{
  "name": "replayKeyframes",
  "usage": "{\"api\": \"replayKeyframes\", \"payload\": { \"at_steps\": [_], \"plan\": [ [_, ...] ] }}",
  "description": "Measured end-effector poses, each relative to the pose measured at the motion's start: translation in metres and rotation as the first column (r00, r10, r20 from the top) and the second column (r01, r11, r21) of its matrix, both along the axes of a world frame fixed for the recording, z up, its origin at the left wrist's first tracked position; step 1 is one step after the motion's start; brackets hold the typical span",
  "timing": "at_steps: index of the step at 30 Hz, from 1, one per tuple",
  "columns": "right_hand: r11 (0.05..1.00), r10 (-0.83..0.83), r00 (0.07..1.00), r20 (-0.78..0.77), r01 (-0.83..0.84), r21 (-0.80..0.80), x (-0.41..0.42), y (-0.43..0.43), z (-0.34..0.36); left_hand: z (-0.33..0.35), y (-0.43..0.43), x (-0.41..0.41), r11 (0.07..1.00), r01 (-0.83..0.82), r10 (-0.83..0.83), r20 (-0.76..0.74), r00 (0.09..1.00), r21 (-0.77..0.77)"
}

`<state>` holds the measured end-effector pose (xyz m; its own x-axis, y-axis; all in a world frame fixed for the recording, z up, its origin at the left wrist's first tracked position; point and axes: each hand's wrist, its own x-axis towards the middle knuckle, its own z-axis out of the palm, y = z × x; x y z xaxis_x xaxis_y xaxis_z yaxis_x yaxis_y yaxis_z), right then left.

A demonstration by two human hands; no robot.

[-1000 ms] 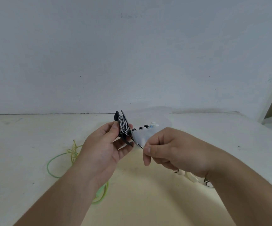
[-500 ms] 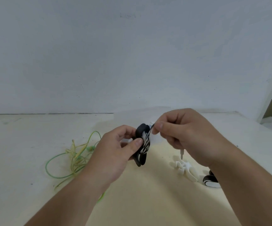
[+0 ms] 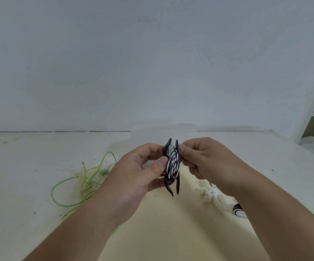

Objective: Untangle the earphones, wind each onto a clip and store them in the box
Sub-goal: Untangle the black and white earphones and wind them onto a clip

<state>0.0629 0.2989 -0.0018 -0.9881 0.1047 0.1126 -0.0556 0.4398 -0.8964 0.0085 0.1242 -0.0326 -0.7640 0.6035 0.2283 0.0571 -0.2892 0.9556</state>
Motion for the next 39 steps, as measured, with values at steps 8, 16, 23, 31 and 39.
{"api": "replayKeyframes", "payload": {
  "at_steps": [8, 16, 23, 31, 39],
  "plan": [
    [0.984, 0.18, 0.974, 0.138, -0.177, -0.031, -0.002, -0.014, -0.012, 0.004, -0.004, -0.01, 0.984, -0.138, 0.123, 0.134, 0.983, 0.109],
    [0.957, 0.287, 0.941, 0.179, -0.291, -0.004, 0.001, -0.024, -0.013, 0.001, -0.003, -0.013, 0.966, -0.217, 0.177, 0.255, 0.951, 0.14],
    [0.969, 0.232, 0.951, 0.202, -0.243, 0.03, 0.003, -0.02, -0.009, 0.002, -0.005, -0.016, 0.945, -0.313, 0.278, 0.271, 0.922, 0.096],
    [0.941, 0.112, 0.971, 0.209, -0.172, 0.293, 0.009, -0.031, 0.0, -0.002, -0.001, -0.012, 0.906, -0.419, 0.419, -0.012, 0.908, -0.059],
    [0.983, -0.118, 0.993, 0.008, 0.115, 0.144, 0.011, -0.039, 0.008, -0.004, 0.001, -0.008, 0.836, -0.521, 0.434, -0.377, 0.819, -0.17]
  ]
}}
